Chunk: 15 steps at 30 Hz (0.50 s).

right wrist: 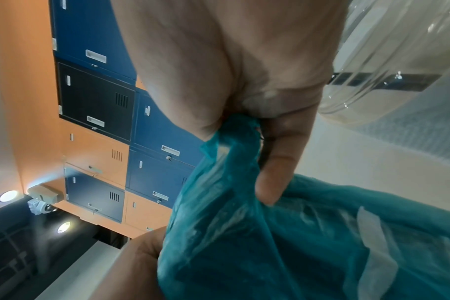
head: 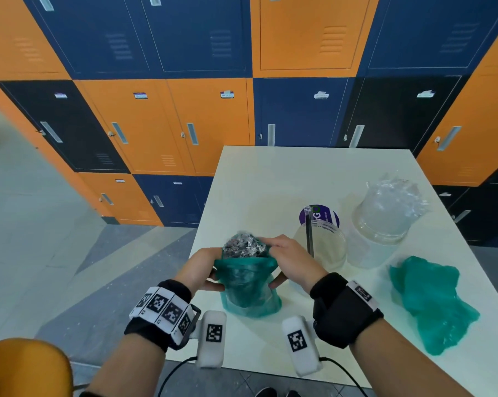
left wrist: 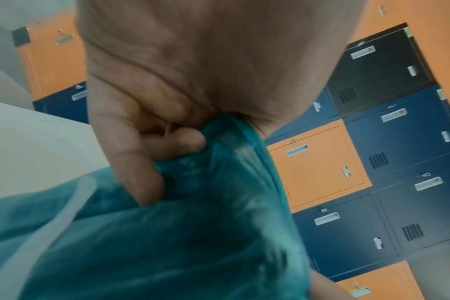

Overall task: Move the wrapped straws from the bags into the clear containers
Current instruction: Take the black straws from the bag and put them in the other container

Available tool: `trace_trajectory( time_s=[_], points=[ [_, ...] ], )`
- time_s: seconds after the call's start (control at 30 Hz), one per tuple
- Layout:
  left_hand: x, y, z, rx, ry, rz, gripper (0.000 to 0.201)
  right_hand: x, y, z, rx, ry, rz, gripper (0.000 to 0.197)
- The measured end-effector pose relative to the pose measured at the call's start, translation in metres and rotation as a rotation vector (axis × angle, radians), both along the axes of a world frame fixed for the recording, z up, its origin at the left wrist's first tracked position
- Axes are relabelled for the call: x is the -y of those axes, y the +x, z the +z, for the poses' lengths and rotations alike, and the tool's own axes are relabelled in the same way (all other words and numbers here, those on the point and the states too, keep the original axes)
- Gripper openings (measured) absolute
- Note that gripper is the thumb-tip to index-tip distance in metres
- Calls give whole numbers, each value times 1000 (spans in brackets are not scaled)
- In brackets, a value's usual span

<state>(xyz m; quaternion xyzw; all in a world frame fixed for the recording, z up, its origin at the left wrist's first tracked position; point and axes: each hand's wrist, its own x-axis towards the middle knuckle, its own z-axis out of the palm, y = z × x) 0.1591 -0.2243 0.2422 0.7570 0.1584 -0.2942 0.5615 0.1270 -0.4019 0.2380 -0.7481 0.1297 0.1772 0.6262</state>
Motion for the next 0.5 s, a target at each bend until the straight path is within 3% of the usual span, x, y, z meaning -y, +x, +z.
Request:
trace_trajectory(
  time_s=[0.13,0.23,0.4,0.5],
  points=[
    [1,-7,-5,-41,-11,48,20,-1,-5,-8,-168,18,14,31],
    [0,-6,-2,-14,7,69,25,1,-7,-9,-223,110,-6,36],
    [-2,-8,9,-7,-152,106,26,-3,-8,-6,-211,348,-65,30],
    [-4,-10,12,3,-241,42,34,-4,-15,-5,-147,422,-23,30]
  ],
)
